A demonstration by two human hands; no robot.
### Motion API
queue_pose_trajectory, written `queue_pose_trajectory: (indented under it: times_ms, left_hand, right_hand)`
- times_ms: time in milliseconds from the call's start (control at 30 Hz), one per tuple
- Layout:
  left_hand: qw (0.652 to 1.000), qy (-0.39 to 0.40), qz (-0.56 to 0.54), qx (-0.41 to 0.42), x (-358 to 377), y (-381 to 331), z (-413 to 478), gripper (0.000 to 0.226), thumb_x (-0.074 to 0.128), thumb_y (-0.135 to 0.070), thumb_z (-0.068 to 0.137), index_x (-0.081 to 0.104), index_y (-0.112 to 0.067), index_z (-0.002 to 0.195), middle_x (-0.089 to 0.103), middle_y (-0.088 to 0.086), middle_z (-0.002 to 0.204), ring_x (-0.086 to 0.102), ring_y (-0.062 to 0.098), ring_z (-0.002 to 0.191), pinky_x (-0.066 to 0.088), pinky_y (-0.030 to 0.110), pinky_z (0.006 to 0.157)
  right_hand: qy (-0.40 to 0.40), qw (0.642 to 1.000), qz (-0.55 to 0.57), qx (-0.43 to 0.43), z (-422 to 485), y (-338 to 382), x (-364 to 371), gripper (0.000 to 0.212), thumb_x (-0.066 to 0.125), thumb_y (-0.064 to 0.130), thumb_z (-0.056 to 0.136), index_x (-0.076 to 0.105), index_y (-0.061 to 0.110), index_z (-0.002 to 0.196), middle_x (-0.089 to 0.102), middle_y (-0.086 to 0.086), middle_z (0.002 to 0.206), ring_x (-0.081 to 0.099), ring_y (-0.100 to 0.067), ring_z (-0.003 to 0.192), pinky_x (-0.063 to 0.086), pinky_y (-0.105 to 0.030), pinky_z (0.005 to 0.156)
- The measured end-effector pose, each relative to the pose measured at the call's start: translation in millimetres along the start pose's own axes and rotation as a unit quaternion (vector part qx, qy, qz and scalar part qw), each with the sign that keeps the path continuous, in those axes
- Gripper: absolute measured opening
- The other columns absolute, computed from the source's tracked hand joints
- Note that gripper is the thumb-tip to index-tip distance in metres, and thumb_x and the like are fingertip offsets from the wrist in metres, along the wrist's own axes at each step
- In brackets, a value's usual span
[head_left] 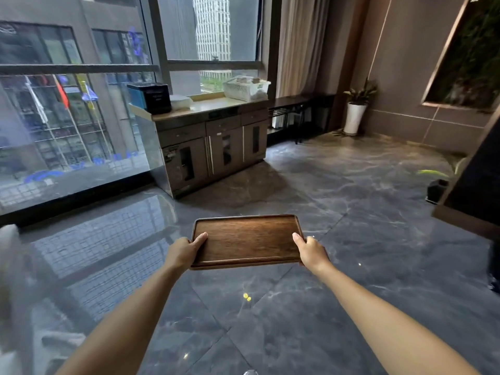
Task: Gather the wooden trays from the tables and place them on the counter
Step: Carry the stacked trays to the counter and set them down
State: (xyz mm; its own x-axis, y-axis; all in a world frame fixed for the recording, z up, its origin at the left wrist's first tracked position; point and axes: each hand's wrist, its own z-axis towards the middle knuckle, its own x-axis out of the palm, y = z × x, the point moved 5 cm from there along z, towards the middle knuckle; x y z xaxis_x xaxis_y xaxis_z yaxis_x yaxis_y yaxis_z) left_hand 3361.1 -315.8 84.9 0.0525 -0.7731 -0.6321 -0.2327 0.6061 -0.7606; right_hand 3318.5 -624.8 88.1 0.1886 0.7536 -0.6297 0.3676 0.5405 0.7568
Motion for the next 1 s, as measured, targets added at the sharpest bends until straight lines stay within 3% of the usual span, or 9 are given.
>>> queue_pose_trajectory:
  times_ms: [133, 400, 567, 667, 733, 800, 867, 1000]
  left_hand:
    - [1.000, -0.006, 0.001, 0.003, 26, -34, 122, 0.055, 0.050, -0.050, 0.087, 0.044, -0.009, 0.051, 0.049, 0.007, 0.055, 0.050, 0.028, 0.063, 0.035, 0.034, 0.058]
    - [1.000, -0.029, -0.001, -0.008, 41, -137, 364, 0.052, 0.050, -0.054, 0.085, 0.048, -0.010, 0.058, 0.055, 0.010, 0.069, 0.052, 0.030, 0.074, 0.041, 0.040, 0.069]
    - [0.999, -0.046, 0.023, -0.011, 64, -176, 489, 0.053, 0.050, -0.053, 0.086, 0.046, -0.012, 0.052, 0.050, 0.002, 0.056, 0.052, 0.028, 0.070, 0.034, 0.034, 0.059]
    - [0.999, -0.046, 0.018, -0.016, 86, -199, 580, 0.052, 0.051, -0.053, 0.085, 0.049, -0.011, 0.055, 0.054, 0.005, 0.062, 0.055, 0.029, 0.073, 0.037, 0.034, 0.062]
    - [0.998, -0.052, 0.013, -0.023, 99, -218, 645, 0.051, 0.050, -0.053, 0.086, 0.053, -0.008, 0.060, 0.059, 0.010, 0.071, 0.058, 0.033, 0.079, 0.039, 0.036, 0.064]
    - [0.998, -0.059, 0.011, -0.027, 106, -241, 705, 0.052, 0.049, -0.052, 0.086, 0.054, -0.007, 0.063, 0.059, 0.013, 0.075, 0.061, 0.037, 0.084, 0.040, 0.034, 0.059]
    - [0.997, -0.071, 0.018, -0.028, 108, -266, 764, 0.052, 0.048, -0.052, 0.087, 0.052, -0.007, 0.060, 0.058, 0.014, 0.076, 0.061, 0.038, 0.086, 0.038, 0.035, 0.060]
    - [0.993, -0.108, 0.034, -0.036, 102, -306, 871, 0.054, 0.048, -0.051, 0.087, 0.045, -0.011, 0.052, 0.056, 0.014, 0.073, 0.055, 0.033, 0.077, 0.035, 0.034, 0.066]
  right_hand:
    - [0.005, 1.000, -0.004, -0.005, 124, 31, 18, 0.056, 0.037, 0.045, 0.093, 0.055, -0.004, 0.113, 0.058, -0.024, 0.123, 0.053, -0.037, 0.113, 0.040, -0.038, 0.092]
    - [0.007, 1.000, 0.008, -0.019, 377, 133, 22, 0.056, 0.038, 0.045, 0.093, 0.054, -0.005, 0.115, 0.057, -0.025, 0.123, 0.052, -0.036, 0.114, 0.040, -0.037, 0.091]
    - [0.019, 0.999, 0.016, -0.022, 516, 166, 42, 0.049, 0.040, 0.044, 0.093, 0.058, -0.002, 0.096, 0.062, -0.023, 0.115, 0.055, -0.037, 0.107, 0.038, -0.035, 0.081]
    - [0.031, 0.998, 0.034, -0.033, 616, 189, 59, 0.052, 0.042, 0.041, 0.093, 0.059, -0.007, 0.100, 0.062, -0.025, 0.108, 0.059, -0.040, 0.101, 0.049, -0.040, 0.081]
    - [0.048, 0.997, 0.043, -0.046, 688, 212, 68, 0.047, 0.043, 0.039, 0.093, 0.058, -0.005, 0.093, 0.060, -0.021, 0.094, 0.064, -0.038, 0.082, 0.054, -0.030, 0.057]
    - [0.062, 0.996, 0.028, -0.060, 756, 241, 72, 0.041, 0.042, 0.040, 0.093, 0.055, 0.002, 0.086, 0.058, -0.015, 0.086, 0.060, -0.028, 0.059, 0.044, -0.021, 0.038]
    - [0.062, 0.995, 0.018, -0.076, 822, 274, 73, 0.040, 0.041, 0.041, 0.093, 0.053, 0.004, 0.084, 0.058, -0.013, 0.081, 0.059, -0.026, 0.055, 0.042, -0.025, 0.042]
    - [0.061, 0.994, 0.018, -0.091, 933, 338, 82, 0.044, 0.041, 0.043, 0.092, 0.058, 0.003, 0.091, 0.058, -0.012, 0.081, 0.062, -0.031, 0.067, 0.049, -0.037, 0.058]
